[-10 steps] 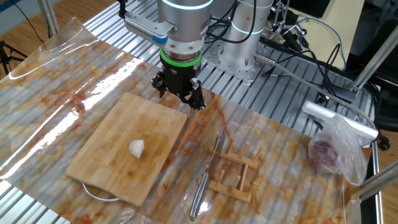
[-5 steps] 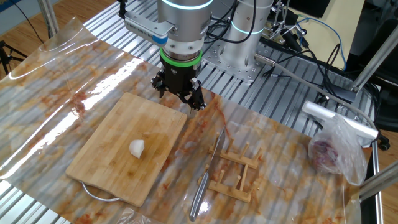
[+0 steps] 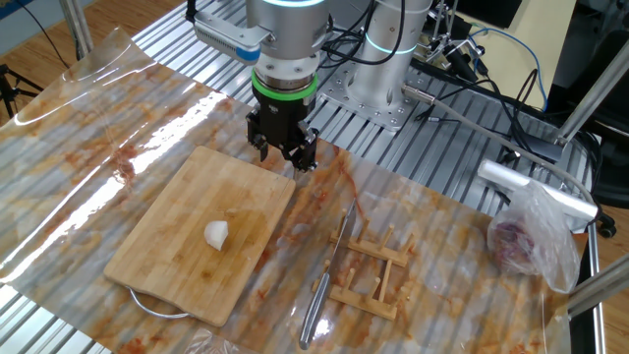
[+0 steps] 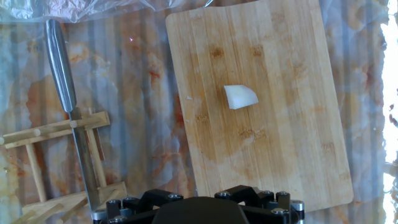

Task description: Chop the onions

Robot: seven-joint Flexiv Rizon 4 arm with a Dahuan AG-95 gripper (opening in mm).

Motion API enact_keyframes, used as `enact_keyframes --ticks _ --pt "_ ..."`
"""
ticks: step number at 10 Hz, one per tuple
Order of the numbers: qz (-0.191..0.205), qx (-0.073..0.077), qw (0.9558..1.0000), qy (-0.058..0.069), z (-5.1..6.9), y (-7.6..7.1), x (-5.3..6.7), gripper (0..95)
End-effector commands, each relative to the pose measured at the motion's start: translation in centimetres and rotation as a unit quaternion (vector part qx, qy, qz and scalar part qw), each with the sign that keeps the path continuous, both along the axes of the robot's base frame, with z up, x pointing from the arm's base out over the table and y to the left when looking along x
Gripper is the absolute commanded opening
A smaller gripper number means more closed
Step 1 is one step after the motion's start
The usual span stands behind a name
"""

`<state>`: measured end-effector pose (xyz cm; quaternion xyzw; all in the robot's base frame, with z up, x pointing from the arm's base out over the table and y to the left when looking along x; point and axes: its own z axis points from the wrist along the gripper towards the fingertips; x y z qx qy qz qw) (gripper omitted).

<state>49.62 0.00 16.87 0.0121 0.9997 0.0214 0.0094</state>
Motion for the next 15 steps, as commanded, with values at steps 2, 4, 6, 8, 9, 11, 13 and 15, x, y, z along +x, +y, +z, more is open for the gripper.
enact_keyframes --ticks 2,4,6,8,9,11,13,15 --pt "0.001 0.005 1.0000 0.001 -0.10 0.09 0.18 19.0" --pt "0.002 0.006 1.0000 0.001 -0.19 0.12 0.17 19.0" --pt "0.002 0.007 1.0000 0.001 -0.24 0.14 0.16 19.0" --pt "0.002 0.007 1.0000 0.001 -0.28 0.16 0.13 19.0" --pt "0.003 0.008 1.0000 0.001 -0.30 0.17 0.13 19.0" --pt "0.001 0.009 1.0000 0.001 -0.38 0.19 0.13 19.0" --pt "-0.001 0.010 1.0000 0.001 -0.51 0.24 0.09 19.0" --pt "-0.004 0.015 0.9999 0.002 -0.69 0.31 -0.09 19.0"
